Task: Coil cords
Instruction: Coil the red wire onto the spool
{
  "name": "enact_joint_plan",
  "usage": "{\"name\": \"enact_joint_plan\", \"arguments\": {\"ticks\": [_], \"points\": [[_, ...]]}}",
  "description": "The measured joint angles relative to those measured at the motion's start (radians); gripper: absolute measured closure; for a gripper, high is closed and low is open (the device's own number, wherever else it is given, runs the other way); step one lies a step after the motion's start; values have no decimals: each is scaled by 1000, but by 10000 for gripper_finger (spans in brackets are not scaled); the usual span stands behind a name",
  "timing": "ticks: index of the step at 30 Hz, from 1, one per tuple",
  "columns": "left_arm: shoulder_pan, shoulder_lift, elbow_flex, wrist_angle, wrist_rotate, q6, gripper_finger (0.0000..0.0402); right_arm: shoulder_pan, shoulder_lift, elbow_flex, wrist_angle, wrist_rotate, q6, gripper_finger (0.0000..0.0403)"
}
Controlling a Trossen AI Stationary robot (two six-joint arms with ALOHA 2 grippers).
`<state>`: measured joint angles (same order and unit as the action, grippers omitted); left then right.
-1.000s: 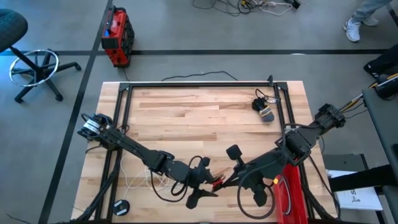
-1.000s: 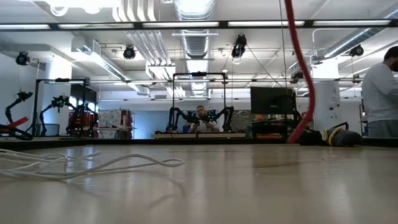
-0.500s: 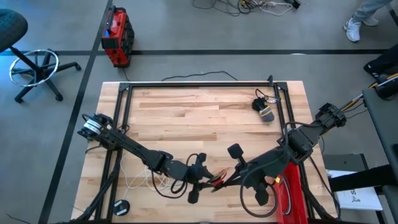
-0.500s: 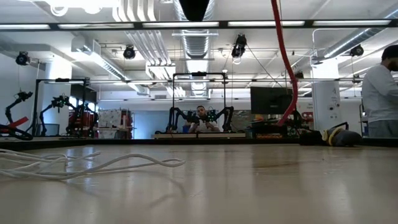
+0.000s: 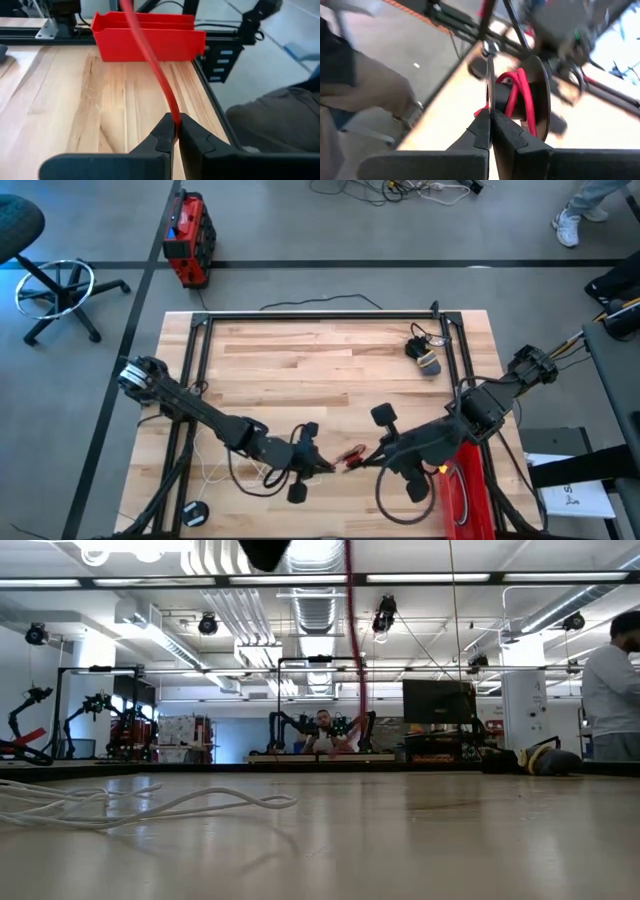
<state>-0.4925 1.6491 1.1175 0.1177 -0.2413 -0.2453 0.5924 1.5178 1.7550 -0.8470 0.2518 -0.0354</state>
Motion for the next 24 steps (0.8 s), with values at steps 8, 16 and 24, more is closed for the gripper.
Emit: {"name": "enact_joint_plan", "arguments": {"ticks": [8,16,24], "points": [[-50,-95,0,-140,-2,40,399,-38,36,-1,-114,47,103,403],[-85,-171,45,-159,45,145,400,-84,91,-2,-189,40,156,403],[-120,-181,261,-373,30,281,401,-112,145,-2,-213,3,148,403]]}}
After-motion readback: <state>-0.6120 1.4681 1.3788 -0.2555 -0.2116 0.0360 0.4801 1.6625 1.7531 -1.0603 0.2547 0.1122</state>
